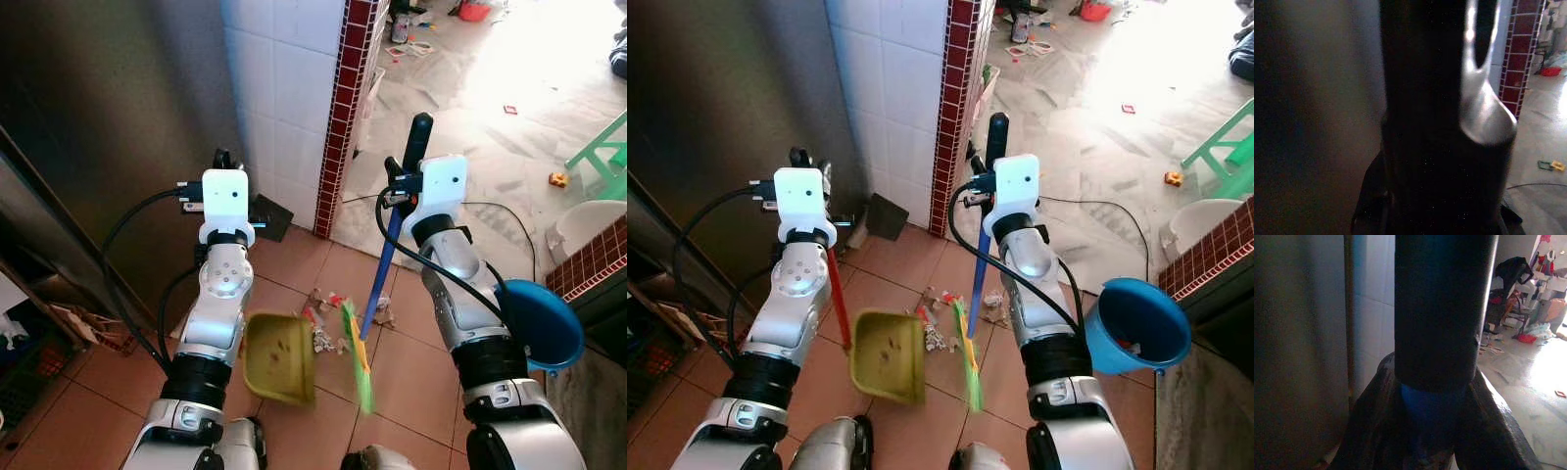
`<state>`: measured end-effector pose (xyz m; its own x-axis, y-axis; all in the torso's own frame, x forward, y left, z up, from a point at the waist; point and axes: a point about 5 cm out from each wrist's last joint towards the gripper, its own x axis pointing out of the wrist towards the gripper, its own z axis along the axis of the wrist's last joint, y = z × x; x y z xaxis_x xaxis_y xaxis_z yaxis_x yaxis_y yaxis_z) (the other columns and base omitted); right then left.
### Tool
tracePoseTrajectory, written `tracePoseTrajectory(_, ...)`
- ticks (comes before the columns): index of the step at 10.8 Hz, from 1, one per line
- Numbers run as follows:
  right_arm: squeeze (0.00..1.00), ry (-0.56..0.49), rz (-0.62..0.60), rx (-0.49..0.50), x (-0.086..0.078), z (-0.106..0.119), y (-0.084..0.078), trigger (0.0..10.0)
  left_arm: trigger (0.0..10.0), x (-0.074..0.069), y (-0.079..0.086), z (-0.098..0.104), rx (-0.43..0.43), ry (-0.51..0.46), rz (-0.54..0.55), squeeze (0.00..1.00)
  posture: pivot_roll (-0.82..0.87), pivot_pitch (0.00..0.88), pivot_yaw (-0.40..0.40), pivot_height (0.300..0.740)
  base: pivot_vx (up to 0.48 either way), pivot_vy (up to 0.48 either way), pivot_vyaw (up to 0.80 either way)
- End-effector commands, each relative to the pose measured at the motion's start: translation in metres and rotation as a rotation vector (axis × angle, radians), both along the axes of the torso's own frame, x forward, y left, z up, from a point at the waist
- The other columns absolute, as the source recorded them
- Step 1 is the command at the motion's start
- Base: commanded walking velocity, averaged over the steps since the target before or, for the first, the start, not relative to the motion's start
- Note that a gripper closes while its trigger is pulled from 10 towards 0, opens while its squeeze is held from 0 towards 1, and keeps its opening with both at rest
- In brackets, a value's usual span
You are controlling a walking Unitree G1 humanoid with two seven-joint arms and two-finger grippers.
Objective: Sweep floor
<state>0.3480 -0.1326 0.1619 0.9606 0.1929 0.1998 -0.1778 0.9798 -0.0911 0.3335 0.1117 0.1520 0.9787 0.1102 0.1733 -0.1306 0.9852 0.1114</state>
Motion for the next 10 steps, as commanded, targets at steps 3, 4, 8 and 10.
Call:
tracePoseTrajectory(3, 0.0, -0.014, -0.033, -0.004, -0.002, 0.001, -0.008, 10.0, 10.0, 0.0, 0.016, -0.009, 0.029, -0.021, 0.124, 0.0, -0.01, 0.11, -0.065, 0.74, 0.0, 0.0, 0.0)
tracePoseTrajectory(4, 0.0, -0.012, -0.036, 0.004, -0.004, -0.001, -0.006, 10.0, 10.0, -0.002, 0.02, -0.026, -0.016, 0.037, 0.159, 0.0, -0.03, 0.094, -0.054, 0.74, 0.0, 0.0, 0.0)
tracePoseTrajectory(8, 0.0, -0.002, -0.053, 0.025, -0.008, -0.003, -0.01, 10.0, 10.0, 0.005, 0.003, -0.051, -0.049, 0.075, 0.134, 0.0, -0.08, 0.107, -0.027, 0.74, 0.0, 0.0, 0.0)
tracePoseTrajectory(10, 0.0, 0.034, -0.036, 0.074, -0.011, -0.006, -0.01, 10.0, 10.0, 0.007, -0.011, -0.058, -0.025, 0.084, 0.111, 0.0, -0.1, 0.108, -0.031, 0.74, 0.0, 0.0, 0.0)
